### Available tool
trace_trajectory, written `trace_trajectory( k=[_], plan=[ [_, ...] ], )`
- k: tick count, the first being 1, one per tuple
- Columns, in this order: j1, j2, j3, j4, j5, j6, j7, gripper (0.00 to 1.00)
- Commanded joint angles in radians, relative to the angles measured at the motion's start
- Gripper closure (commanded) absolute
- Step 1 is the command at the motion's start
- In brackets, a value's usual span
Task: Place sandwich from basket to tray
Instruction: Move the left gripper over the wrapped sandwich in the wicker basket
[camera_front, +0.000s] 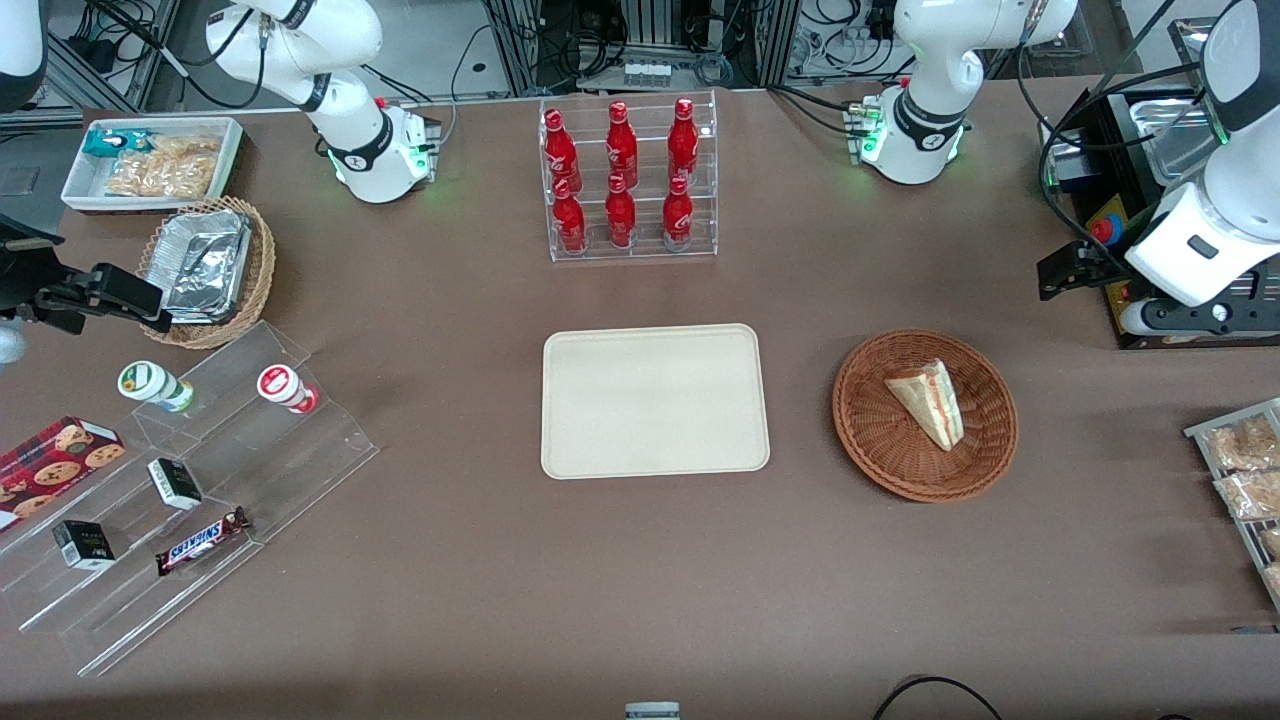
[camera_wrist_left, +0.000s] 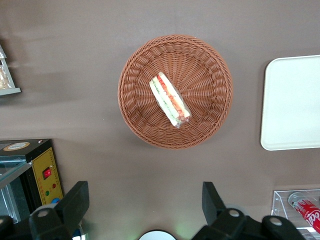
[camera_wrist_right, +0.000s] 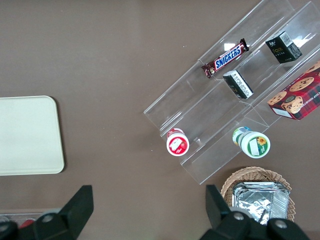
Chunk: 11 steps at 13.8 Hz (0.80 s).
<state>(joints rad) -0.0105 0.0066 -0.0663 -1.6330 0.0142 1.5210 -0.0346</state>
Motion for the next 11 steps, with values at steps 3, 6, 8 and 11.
trace_trajectory(
  k=[3, 6, 8, 11],
  plan=[
    [-0.020, 0.007, 0.008, -0.033, -0.022, -0.038, 0.016, 0.00],
    [-0.028, 0.061, 0.003, -0.082, -0.023, -0.013, 0.019, 0.00],
    [-0.028, 0.066, 0.003, -0.193, -0.022, 0.116, 0.018, 0.00],
    [-0.028, 0.042, 0.003, -0.401, -0.022, 0.344, 0.010, 0.00]
  ],
)
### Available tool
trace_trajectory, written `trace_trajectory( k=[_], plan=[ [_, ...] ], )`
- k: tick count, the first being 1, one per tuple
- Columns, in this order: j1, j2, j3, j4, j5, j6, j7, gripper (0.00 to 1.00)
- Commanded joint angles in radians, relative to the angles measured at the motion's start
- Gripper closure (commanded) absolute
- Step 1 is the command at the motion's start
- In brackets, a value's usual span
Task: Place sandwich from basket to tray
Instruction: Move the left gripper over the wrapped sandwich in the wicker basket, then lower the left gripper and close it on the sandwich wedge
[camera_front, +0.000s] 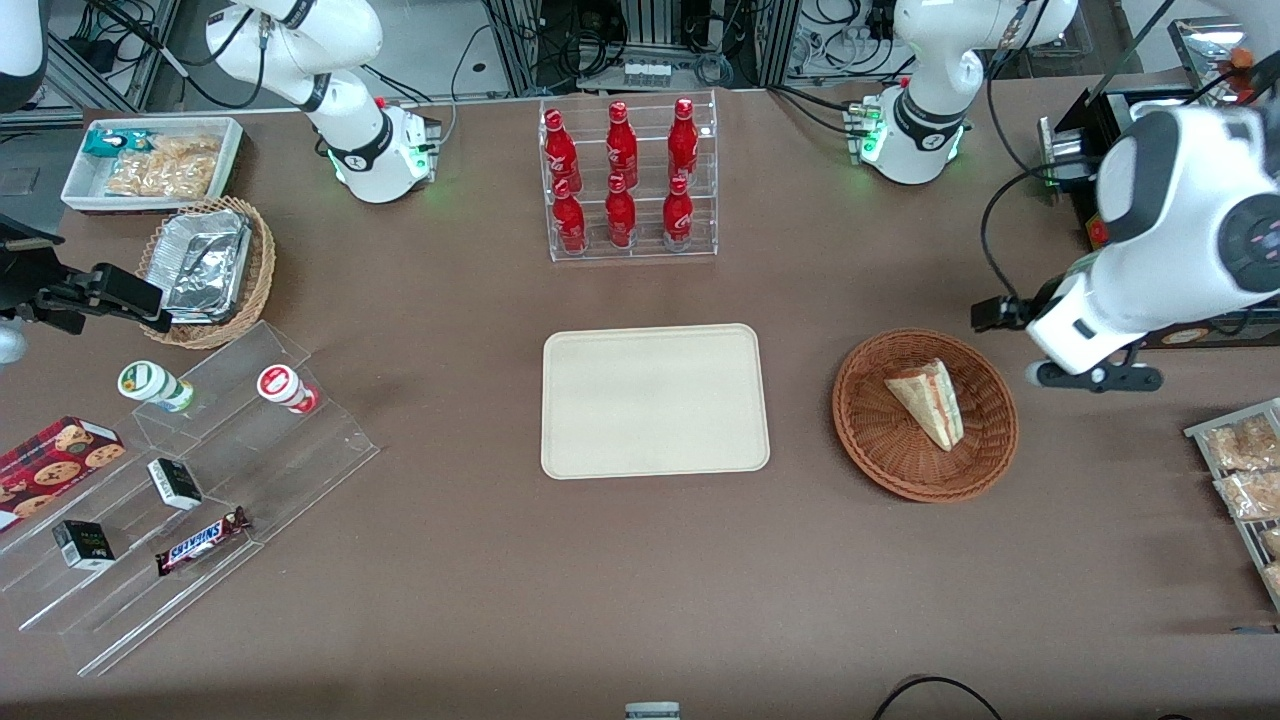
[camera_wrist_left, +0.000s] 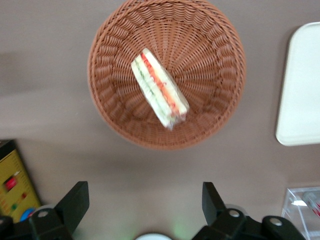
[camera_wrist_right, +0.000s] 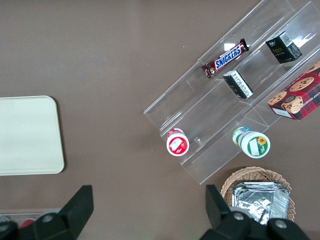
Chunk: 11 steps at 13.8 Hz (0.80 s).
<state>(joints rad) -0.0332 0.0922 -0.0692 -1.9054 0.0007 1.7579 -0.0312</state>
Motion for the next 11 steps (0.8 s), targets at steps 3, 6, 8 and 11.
trace_trajectory(
  k=[3, 6, 8, 11],
  plan=[
    [-0.007, -0.043, 0.006, -0.269, -0.007, 0.326, -0.047, 0.00],
    [-0.008, -0.029, 0.005, -0.394, -0.007, 0.567, -0.250, 0.00],
    [-0.014, -0.014, 0.005, -0.444, -0.007, 0.676, -0.414, 0.00],
    [-0.034, 0.044, 0.005, -0.465, -0.007, 0.785, -0.659, 0.00]
  ],
)
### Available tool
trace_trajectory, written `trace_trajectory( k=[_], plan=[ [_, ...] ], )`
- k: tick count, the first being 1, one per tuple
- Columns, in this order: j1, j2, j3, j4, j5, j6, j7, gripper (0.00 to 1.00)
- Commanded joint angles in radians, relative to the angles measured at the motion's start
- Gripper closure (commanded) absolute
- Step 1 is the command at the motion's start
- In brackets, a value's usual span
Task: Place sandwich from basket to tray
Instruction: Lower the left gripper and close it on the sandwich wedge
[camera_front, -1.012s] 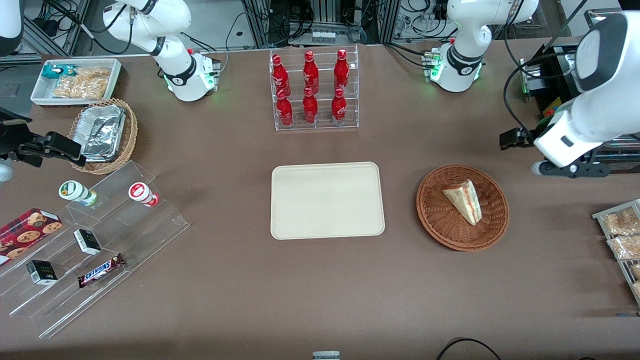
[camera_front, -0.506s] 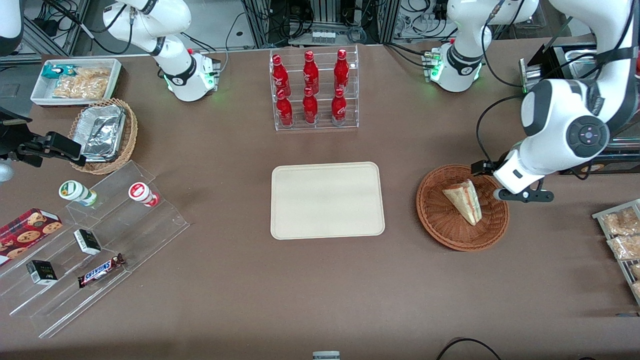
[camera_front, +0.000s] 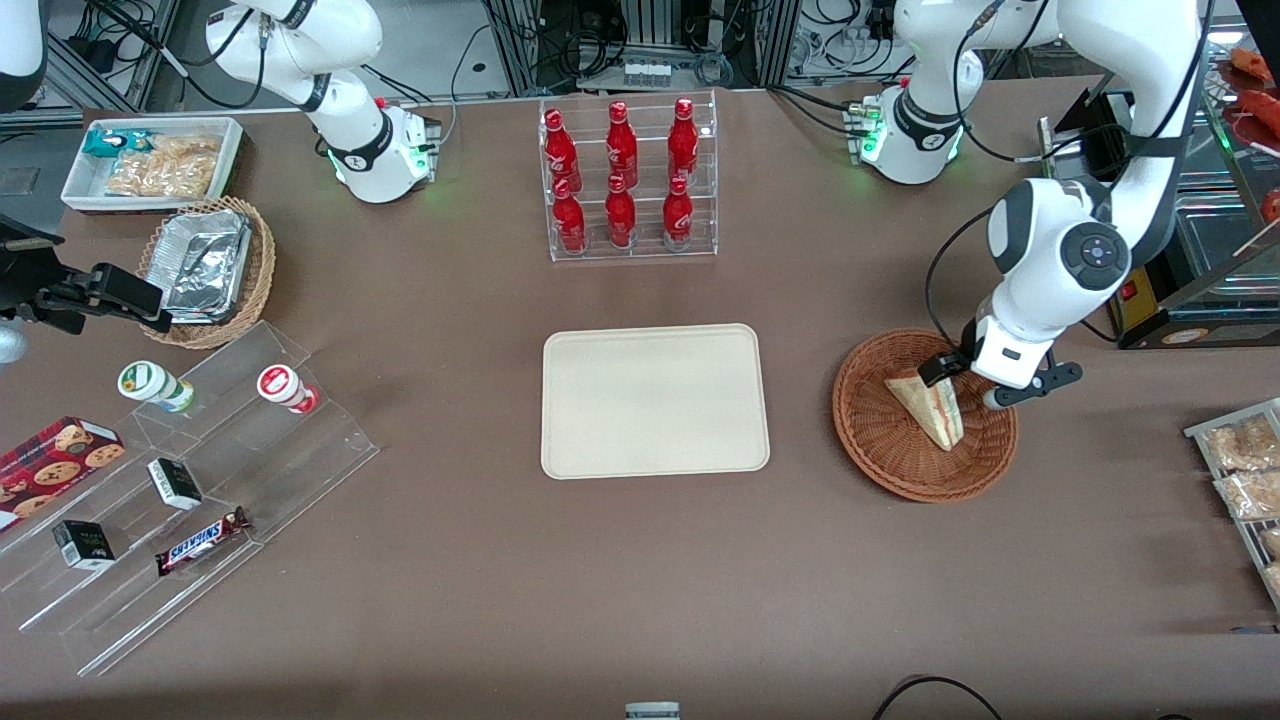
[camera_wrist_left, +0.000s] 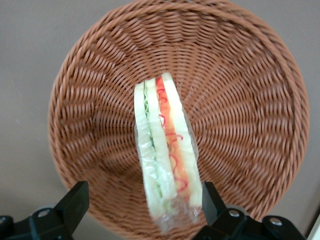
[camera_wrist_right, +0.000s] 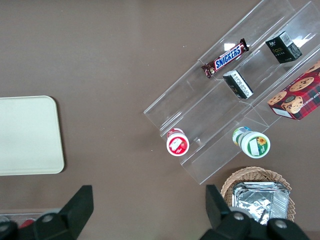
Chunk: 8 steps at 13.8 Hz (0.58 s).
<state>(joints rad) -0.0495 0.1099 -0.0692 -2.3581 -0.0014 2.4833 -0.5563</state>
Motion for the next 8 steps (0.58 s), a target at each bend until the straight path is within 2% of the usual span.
trace_trajectory(
  k=[1, 3, 4, 5, 6, 7, 8],
  plan=[
    [-0.018, 0.045, 0.005, -0.012, -0.005, 0.081, -0.160, 0.00],
    [-0.018, 0.073, 0.005, -0.009, -0.005, 0.100, -0.166, 0.00],
    [-0.018, 0.085, 0.005, -0.007, -0.005, 0.106, -0.166, 0.13],
    [-0.016, 0.091, 0.005, -0.006, -0.005, 0.106, -0.174, 0.54],
    [-0.016, 0.094, 0.005, -0.004, -0.005, 0.105, -0.188, 0.85],
    [-0.015, 0.094, 0.005, 0.000, -0.005, 0.101, -0.188, 0.95],
    [-0.015, 0.093, 0.005, 0.003, -0.005, 0.100, -0.177, 0.98]
  ],
)
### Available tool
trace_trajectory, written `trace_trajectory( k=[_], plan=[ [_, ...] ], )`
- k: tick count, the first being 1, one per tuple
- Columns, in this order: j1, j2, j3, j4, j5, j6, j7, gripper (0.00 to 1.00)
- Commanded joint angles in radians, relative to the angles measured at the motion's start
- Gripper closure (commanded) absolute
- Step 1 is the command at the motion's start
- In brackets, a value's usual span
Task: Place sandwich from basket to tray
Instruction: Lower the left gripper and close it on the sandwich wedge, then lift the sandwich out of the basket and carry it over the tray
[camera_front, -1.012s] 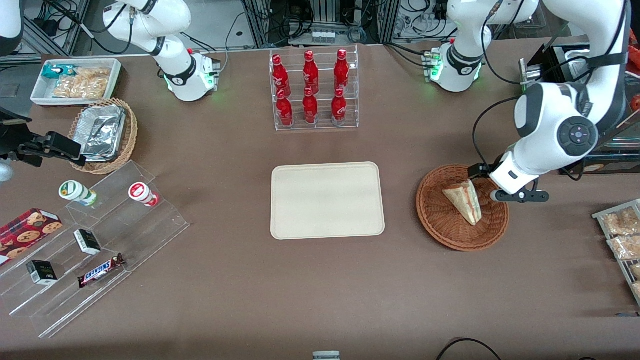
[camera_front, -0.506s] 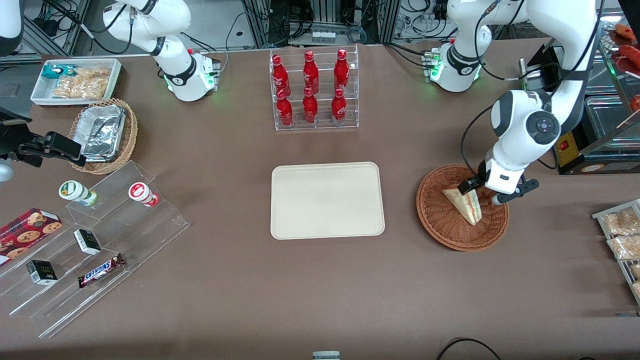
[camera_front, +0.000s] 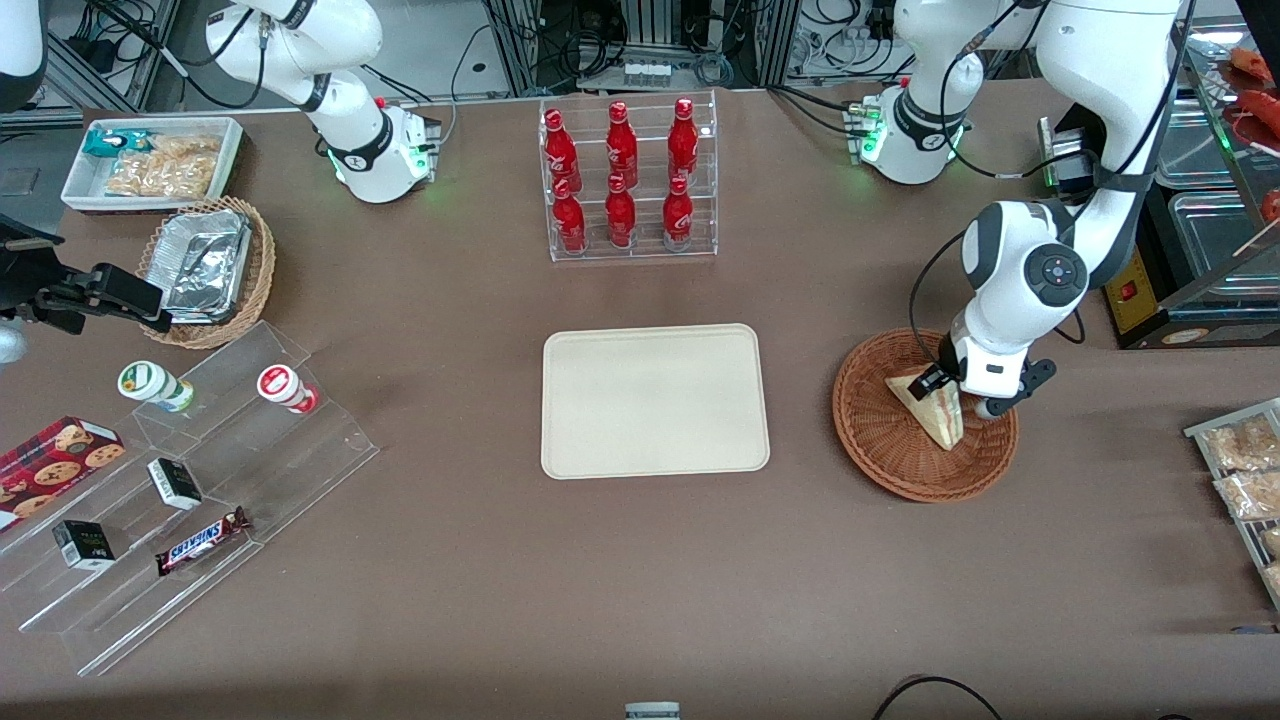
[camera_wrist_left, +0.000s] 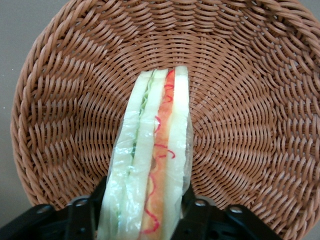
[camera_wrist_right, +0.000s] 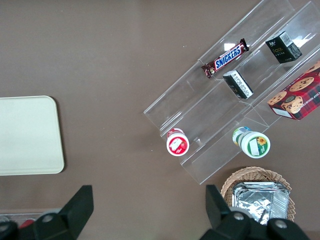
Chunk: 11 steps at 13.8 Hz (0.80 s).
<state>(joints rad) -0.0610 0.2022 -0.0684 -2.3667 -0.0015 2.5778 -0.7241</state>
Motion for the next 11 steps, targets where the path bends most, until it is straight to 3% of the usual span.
trace_trajectory(
  k=[1, 3, 6, 10, 11],
  plan=[
    [-0.005, -0.003, 0.004, 0.026, -0.002, 0.002, 0.002, 1.00],
    [-0.006, -0.010, 0.002, 0.056, 0.011, -0.013, 0.084, 1.00],
    [-0.006, 0.005, -0.031, 0.218, 0.011, -0.222, 0.404, 0.97],
    [-0.010, 0.123, -0.186, 0.508, 0.026, -0.543, 0.361, 0.99],
    [-0.010, 0.150, -0.230, 0.539, 0.081, -0.557, 0.297, 0.99]
  ],
)
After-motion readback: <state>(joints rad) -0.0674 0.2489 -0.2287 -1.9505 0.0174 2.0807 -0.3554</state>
